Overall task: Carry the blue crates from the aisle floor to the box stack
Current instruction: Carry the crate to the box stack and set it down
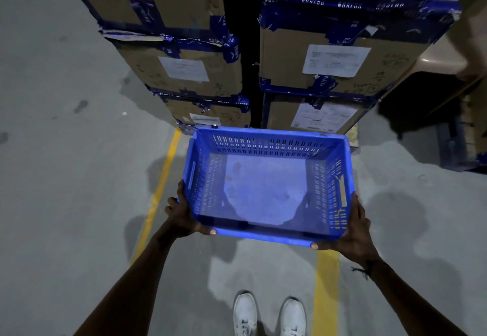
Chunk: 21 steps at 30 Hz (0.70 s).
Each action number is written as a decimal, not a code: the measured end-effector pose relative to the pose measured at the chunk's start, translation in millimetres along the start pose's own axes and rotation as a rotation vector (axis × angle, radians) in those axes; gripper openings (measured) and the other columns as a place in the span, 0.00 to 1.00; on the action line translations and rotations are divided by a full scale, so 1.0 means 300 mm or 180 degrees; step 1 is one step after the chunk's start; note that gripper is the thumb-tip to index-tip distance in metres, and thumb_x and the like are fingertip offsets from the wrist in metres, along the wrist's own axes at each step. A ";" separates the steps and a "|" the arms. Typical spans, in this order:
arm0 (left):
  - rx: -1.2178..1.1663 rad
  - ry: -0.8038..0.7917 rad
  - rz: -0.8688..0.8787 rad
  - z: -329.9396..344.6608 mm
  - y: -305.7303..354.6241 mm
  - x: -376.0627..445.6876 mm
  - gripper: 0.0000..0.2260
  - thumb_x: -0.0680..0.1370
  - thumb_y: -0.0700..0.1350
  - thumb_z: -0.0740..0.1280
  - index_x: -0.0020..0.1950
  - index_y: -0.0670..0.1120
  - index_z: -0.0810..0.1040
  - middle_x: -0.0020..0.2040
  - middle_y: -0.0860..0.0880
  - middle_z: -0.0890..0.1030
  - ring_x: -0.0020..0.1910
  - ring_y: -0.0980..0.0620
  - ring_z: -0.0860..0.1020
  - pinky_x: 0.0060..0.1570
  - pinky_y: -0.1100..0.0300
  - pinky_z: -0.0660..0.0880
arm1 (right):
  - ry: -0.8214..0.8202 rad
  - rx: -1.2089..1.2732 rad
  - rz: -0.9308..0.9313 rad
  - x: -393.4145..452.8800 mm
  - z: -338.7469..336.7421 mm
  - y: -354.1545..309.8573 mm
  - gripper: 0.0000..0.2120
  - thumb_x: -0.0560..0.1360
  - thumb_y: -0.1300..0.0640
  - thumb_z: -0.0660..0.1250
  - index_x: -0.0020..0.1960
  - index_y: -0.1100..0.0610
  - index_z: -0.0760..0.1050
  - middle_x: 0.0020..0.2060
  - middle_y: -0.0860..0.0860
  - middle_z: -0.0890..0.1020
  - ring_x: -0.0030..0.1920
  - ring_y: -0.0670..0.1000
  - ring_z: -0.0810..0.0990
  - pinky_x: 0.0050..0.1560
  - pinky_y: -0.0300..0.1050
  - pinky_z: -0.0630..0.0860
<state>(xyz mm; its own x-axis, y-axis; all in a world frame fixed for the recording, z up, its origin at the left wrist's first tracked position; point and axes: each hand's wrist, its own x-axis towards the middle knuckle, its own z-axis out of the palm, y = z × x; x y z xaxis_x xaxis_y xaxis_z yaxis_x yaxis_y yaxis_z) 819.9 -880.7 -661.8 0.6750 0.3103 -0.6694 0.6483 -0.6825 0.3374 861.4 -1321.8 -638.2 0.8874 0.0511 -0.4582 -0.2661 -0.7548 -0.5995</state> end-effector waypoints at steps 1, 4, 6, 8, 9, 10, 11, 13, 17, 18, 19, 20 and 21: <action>-0.0042 -0.0008 0.0009 -0.004 -0.007 0.005 0.87 0.35 0.74 0.79 0.78 0.56 0.24 0.72 0.39 0.57 0.66 0.33 0.64 0.65 0.37 0.68 | 0.0017 -0.0023 0.0011 -0.002 0.007 0.000 0.85 0.35 0.27 0.79 0.81 0.48 0.40 0.79 0.48 0.52 0.78 0.57 0.55 0.75 0.63 0.56; -0.0068 0.0010 0.0110 -0.009 -0.038 0.010 0.87 0.35 0.77 0.77 0.77 0.55 0.23 0.74 0.39 0.56 0.66 0.33 0.64 0.66 0.38 0.67 | 0.0032 0.0005 -0.0033 -0.005 0.023 -0.014 0.85 0.35 0.26 0.78 0.81 0.48 0.40 0.79 0.49 0.53 0.78 0.57 0.55 0.75 0.64 0.57; -0.0154 0.0086 0.0126 -0.007 -0.054 -0.003 0.88 0.33 0.77 0.75 0.78 0.55 0.24 0.72 0.39 0.58 0.66 0.34 0.64 0.67 0.38 0.65 | 0.0032 0.0063 -0.0061 -0.006 0.028 -0.031 0.85 0.34 0.28 0.80 0.81 0.47 0.40 0.78 0.46 0.52 0.77 0.56 0.55 0.75 0.64 0.56; -0.0309 0.0185 0.0099 -0.012 -0.063 -0.025 0.88 0.31 0.77 0.74 0.79 0.55 0.27 0.68 0.39 0.60 0.66 0.34 0.65 0.69 0.38 0.65 | 0.0037 0.0039 -0.0097 0.002 0.035 -0.045 0.85 0.34 0.31 0.82 0.81 0.45 0.41 0.78 0.45 0.54 0.77 0.57 0.56 0.75 0.63 0.58; -0.0405 0.0218 0.0093 -0.017 -0.070 -0.032 0.88 0.32 0.75 0.76 0.80 0.56 0.29 0.67 0.39 0.60 0.67 0.34 0.64 0.70 0.38 0.64 | 0.0045 0.0002 -0.0115 0.010 0.042 -0.047 0.85 0.34 0.32 0.83 0.81 0.45 0.41 0.78 0.46 0.54 0.78 0.57 0.56 0.74 0.64 0.59; -0.0470 0.0238 0.0102 -0.020 -0.081 -0.037 0.87 0.33 0.73 0.77 0.80 0.57 0.29 0.67 0.39 0.60 0.69 0.34 0.63 0.71 0.38 0.63 | 0.0062 -0.0038 -0.0167 0.021 0.051 -0.044 0.85 0.34 0.31 0.83 0.81 0.47 0.42 0.79 0.48 0.56 0.78 0.58 0.57 0.74 0.66 0.60; -0.0512 0.0255 0.0121 -0.026 -0.093 -0.040 0.85 0.34 0.72 0.78 0.80 0.58 0.30 0.67 0.40 0.60 0.69 0.34 0.62 0.72 0.39 0.62 | 0.0075 -0.0077 -0.0240 0.037 0.063 -0.039 0.84 0.35 0.31 0.83 0.81 0.48 0.43 0.79 0.50 0.57 0.78 0.58 0.58 0.72 0.67 0.62; -0.0530 0.0281 0.0135 -0.043 -0.117 -0.040 0.84 0.35 0.71 0.78 0.80 0.58 0.30 0.67 0.39 0.60 0.70 0.35 0.63 0.72 0.40 0.61 | 0.0013 -0.0180 -0.0319 0.064 0.087 -0.029 0.83 0.36 0.29 0.82 0.82 0.51 0.45 0.78 0.52 0.58 0.78 0.58 0.58 0.71 0.68 0.65; -0.0523 0.0337 0.0107 -0.087 -0.130 -0.026 0.84 0.36 0.69 0.78 0.81 0.56 0.31 0.68 0.37 0.61 0.71 0.33 0.63 0.73 0.39 0.60 | 0.0003 -0.0310 -0.0315 0.079 0.127 -0.074 0.85 0.37 0.25 0.78 0.81 0.53 0.40 0.80 0.53 0.54 0.79 0.58 0.54 0.74 0.65 0.61; -0.0510 0.0350 0.0126 -0.096 -0.130 -0.019 0.84 0.36 0.69 0.78 0.81 0.56 0.31 0.67 0.37 0.61 0.71 0.33 0.63 0.72 0.39 0.61 | 0.0004 -0.0291 -0.0257 0.076 0.138 -0.081 0.85 0.36 0.25 0.79 0.81 0.53 0.40 0.80 0.52 0.53 0.79 0.57 0.54 0.74 0.65 0.60; -0.0498 0.0356 0.0140 -0.104 -0.129 -0.014 0.84 0.36 0.69 0.78 0.81 0.56 0.31 0.68 0.37 0.61 0.70 0.33 0.63 0.72 0.39 0.61 | 0.0016 -0.0286 -0.0238 0.073 0.147 -0.080 0.85 0.36 0.25 0.79 0.81 0.53 0.42 0.79 0.51 0.54 0.79 0.57 0.55 0.74 0.65 0.60; -0.0482 0.0343 0.0160 -0.110 -0.125 -0.008 0.83 0.37 0.69 0.79 0.80 0.57 0.31 0.68 0.37 0.61 0.71 0.33 0.63 0.71 0.38 0.62 | 0.0036 -0.0291 -0.0243 0.074 0.153 -0.077 0.84 0.36 0.25 0.79 0.81 0.53 0.43 0.79 0.51 0.56 0.78 0.57 0.56 0.73 0.66 0.62; -0.0474 0.0309 0.0163 -0.116 -0.122 -0.004 0.83 0.37 0.68 0.79 0.80 0.57 0.31 0.69 0.37 0.61 0.71 0.33 0.63 0.71 0.38 0.62 | 0.0045 -0.0291 -0.0249 0.077 0.156 -0.073 0.83 0.36 0.25 0.79 0.81 0.52 0.44 0.79 0.52 0.57 0.78 0.58 0.57 0.72 0.66 0.64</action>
<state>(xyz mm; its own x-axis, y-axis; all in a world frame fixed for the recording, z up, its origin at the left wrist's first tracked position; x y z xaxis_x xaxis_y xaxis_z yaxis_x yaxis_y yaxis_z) 807.8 -833.0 -650.3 0.7346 0.3450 -0.5843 0.6524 -0.5957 0.4685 870.1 -1273.6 -666.4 0.9095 0.1033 -0.4026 -0.1610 -0.8054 -0.5704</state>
